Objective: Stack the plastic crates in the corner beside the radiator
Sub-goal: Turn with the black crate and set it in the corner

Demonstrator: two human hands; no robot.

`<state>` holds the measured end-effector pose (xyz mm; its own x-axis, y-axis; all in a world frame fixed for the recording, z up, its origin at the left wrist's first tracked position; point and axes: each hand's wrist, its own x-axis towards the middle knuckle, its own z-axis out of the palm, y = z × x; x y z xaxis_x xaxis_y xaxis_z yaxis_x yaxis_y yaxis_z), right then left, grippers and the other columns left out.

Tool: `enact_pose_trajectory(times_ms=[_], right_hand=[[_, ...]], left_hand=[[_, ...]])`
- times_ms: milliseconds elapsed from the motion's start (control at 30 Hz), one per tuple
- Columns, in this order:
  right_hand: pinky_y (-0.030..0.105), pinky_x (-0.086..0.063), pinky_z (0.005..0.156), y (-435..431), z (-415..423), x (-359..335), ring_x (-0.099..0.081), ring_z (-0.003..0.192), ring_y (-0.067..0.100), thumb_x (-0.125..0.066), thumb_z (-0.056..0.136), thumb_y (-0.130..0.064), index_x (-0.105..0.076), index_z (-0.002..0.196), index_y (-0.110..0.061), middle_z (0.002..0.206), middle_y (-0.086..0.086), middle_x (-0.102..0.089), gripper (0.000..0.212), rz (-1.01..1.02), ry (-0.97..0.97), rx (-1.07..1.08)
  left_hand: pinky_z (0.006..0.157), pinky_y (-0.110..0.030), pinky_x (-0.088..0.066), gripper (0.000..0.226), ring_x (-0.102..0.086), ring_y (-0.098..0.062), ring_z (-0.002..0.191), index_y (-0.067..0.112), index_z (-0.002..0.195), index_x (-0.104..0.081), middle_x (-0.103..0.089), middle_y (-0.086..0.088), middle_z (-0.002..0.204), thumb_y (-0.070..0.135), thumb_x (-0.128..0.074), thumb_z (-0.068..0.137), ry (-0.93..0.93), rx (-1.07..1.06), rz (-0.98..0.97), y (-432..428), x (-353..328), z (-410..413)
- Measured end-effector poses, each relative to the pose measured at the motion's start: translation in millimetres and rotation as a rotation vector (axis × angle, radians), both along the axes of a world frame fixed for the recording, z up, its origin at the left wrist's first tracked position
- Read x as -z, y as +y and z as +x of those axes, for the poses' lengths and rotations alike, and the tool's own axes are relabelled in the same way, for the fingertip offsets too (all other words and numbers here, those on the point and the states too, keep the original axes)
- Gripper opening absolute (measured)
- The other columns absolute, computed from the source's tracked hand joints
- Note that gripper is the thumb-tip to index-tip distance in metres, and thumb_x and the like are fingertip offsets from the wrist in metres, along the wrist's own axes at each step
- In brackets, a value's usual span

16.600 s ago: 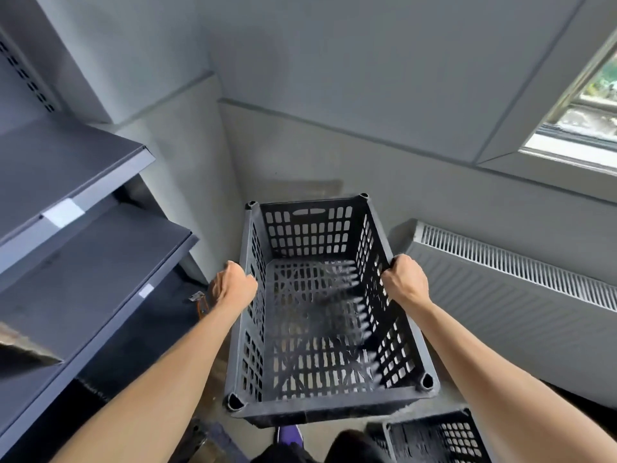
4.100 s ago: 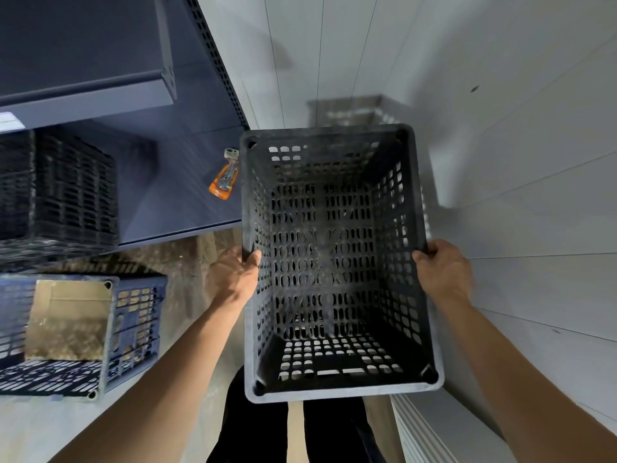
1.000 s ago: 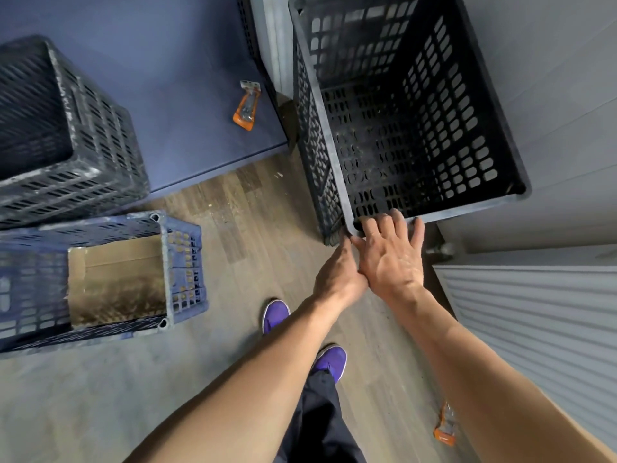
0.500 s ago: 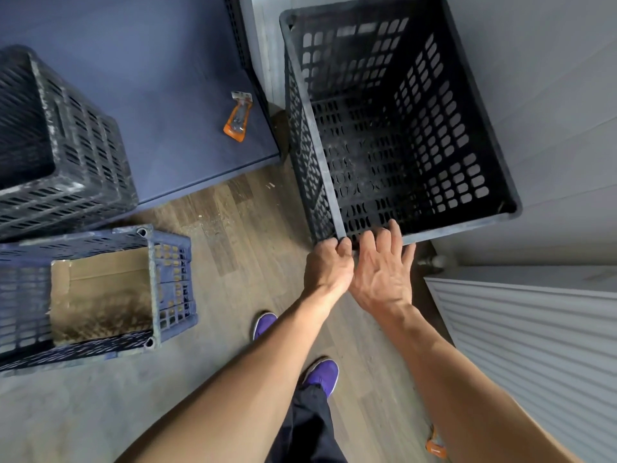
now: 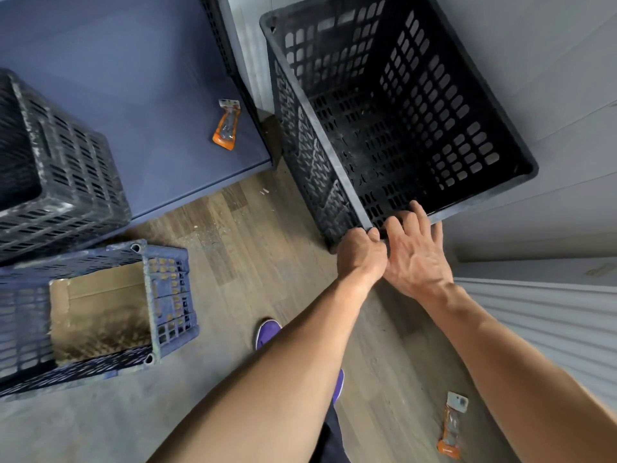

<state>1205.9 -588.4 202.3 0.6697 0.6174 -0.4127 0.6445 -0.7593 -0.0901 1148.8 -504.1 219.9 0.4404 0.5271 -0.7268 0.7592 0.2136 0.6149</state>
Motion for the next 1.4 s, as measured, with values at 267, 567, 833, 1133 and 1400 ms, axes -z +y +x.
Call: enact_pose_trajectory(times_ms=[267, 567, 833, 1133, 1400], right_hand=[[0.063, -0.018, 0.112, 6, -15, -5, -0.019, 0.143, 0.031, -0.027, 0.096, -0.04, -0.042, 0.114, -0.019, 0.134, 0.007, -0.042, 0.031, -0.126, -0.002, -0.006], [0.062, -0.014, 0.114, 10, -18, -2, -0.037, 0.126, 0.029, -0.044, 0.087, -0.028, -0.04, 0.115, -0.019, 0.123, 0.005, -0.046, 0.029, -0.181, -0.05, -0.077], [0.06, 0.001, 0.116, 26, -16, -9, -0.011, 0.145, 0.033, -0.025, 0.096, -0.033, -0.041, 0.129, -0.015, 0.144, 0.012, -0.036, 0.041, -0.282, 0.066, 0.033], [0.044, -0.001, 0.123, 29, -51, -11, 0.0, 0.15, 0.034, -0.039, 0.095, -0.039, -0.013, 0.154, 0.0, 0.162, 0.018, -0.011, 0.075, -0.126, -0.022, 0.082], [0.041, -0.028, 0.115, 29, -109, -21, -0.029, 0.134, 0.034, -0.056, 0.086, -0.04, -0.033, 0.145, -0.004, 0.148, 0.018, -0.031, 0.072, 0.09, -0.035, -0.022]], left_hand=[[0.079, -0.037, -0.05, 0.029, -0.062, -0.036, 0.1, 0.008, 0.1, -0.06, -0.066, -0.016, 0.107, 0.034, -0.046, 0.1, 0.088, 0.106, 0.123, 3, -3, -14], [0.073, -0.035, -0.049, 0.02, -0.064, -0.035, 0.097, 0.008, 0.1, -0.061, -0.067, -0.015, 0.106, 0.026, -0.054, 0.096, 0.122, 0.171, 0.227, 7, -6, -7], [0.07, -0.031, -0.042, 0.031, -0.062, -0.032, 0.1, 0.017, 0.103, -0.062, -0.068, -0.008, 0.108, 0.045, -0.053, 0.096, 0.14, 0.289, 0.231, 16, -1, -20], [0.093, -0.034, -0.047, 0.039, -0.059, -0.03, 0.116, 0.024, 0.132, -0.055, -0.064, -0.006, 0.127, 0.042, -0.045, 0.099, 0.106, 0.302, 0.198, 1, 7, -93], [0.093, -0.036, -0.05, 0.036, -0.062, -0.029, 0.112, 0.026, 0.129, -0.056, -0.066, -0.005, 0.124, 0.038, -0.048, 0.097, 0.099, 0.137, 0.257, 8, 3, -134]])
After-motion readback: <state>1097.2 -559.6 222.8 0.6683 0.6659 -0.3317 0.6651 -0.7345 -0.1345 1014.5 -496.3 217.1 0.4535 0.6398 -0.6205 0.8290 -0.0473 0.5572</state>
